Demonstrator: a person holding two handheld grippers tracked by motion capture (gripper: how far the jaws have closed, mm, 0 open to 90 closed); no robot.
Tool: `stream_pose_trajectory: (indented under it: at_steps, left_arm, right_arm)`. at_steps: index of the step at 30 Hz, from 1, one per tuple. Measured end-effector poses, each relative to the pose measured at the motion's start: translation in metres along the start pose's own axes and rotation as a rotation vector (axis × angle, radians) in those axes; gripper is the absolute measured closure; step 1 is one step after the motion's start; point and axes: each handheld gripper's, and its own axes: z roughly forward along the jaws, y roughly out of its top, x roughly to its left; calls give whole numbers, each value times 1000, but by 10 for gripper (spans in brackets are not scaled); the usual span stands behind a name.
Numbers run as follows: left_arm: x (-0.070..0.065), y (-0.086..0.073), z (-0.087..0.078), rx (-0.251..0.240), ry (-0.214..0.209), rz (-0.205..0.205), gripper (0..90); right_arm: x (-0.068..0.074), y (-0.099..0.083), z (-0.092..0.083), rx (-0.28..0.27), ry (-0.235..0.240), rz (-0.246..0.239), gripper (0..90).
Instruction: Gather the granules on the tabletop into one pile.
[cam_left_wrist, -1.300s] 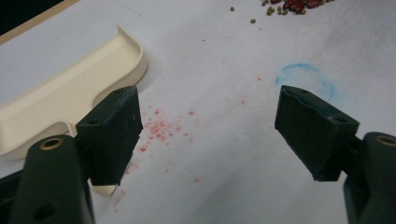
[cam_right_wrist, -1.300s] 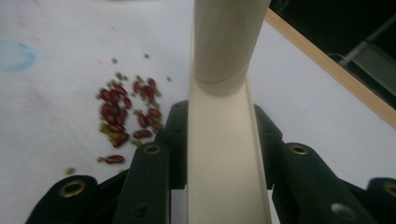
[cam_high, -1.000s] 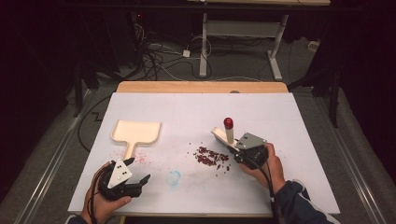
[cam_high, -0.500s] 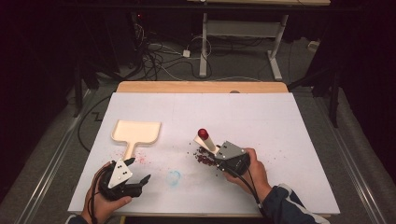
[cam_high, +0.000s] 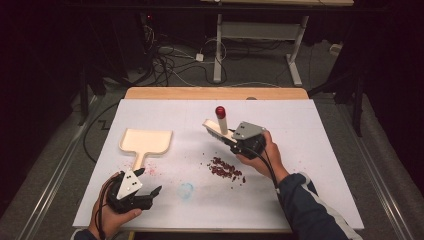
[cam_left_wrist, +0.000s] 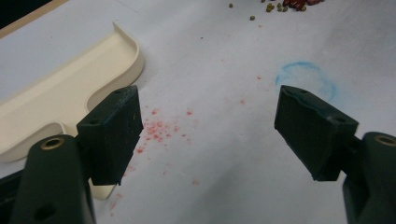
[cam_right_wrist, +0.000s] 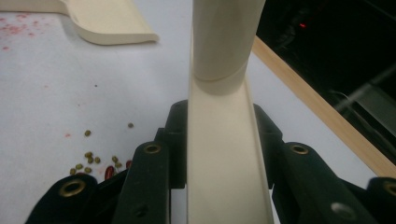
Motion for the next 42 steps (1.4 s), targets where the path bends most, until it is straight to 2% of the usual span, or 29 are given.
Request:
stream_pose_trajectory:
  at_steps: [2,3,4,6,10,11,12,14,15,16,20,25,26,28,29,32,34,35,36,37,38,39,40,42]
  left_arm:
    - [0,0,1,2,0,3,225]
    - [0,0,1,1,0,4,225]
    - [1,0,1,3,-1,5,225]
    - [1,0,2,6,-1,5,225]
    - [0,0,3,10,-4,8,226]
    - [-1,0,3,11,-5,9,225]
    - [-1,0,3,13,-4,11,225]
    - [-1,0,3,15,-3,8,225]
    - [-1,0,3,15,-2,7,226]
    - [-1,0,3,15,-1,6,226]
    - [-1,0,2,16,1,8,226]
    - [-1,0,2,18,-1,9,226]
    - [-1,0,2,18,-2,8,226]
    - [-2,0,2,17,0,12,225]
    - [-2,1,2,15,1,13,225]
    - [-1,1,1,8,2,12,225]
    - [0,1,0,6,5,11,225]
    - [0,1,-1,5,6,8,225]
    - [1,0,-2,2,7,5,225]
    - [1,0,-3,0,7,2,225]
    - [1,-1,-4,0,10,0,225]
    - [2,-1,-5,1,13,-2,225]
    - [2,-1,-6,0,15,-4,225]
    - [3,-1,-8,-4,18,-11,226]
  right_arm:
    - [-1,3,21,3,47,-18,677]
    - [-1,3,21,3,47,-18,677]
    - [2,1,34,13,58,-50,677]
    - [5,-1,40,19,68,-59,677]
    - [13,-3,46,-1,141,-87,676]
    - [15,-4,45,1,165,-107,675]
    - [22,-9,42,-3,195,-151,672]
    - [25,-11,39,-7,213,-167,671]
    - [29,-16,31,-26,240,-195,671]
    - [29,-16,31,-26,240,-195,671]
    - [32,-26,10,-70,312,-217,671]
    - [33,-34,-3,-80,329,-226,672]
    - [32,-34,-6,-85,301,-226,674]
    - [31,-34,-7,-94,292,-221,676]
    - [30,-33,-8,-99,269,-215,677]
    - [28,-28,-10,-117,236,-181,677]
    - [28,-22,-14,-114,177,-164,677]
    - [29,-14,-21,-142,159,-106,677]
    - [29,-14,-21,-142,159,-106,677]
    - [30,-9,-24,-157,143,-71,676]
    - [31,-4,-28,-167,149,-21,677]
    - [37,6,-33,-185,170,122,677]
    - [37,6,-33,-185,170,122,677]
    - [51,13,-32,-186,197,256,677]
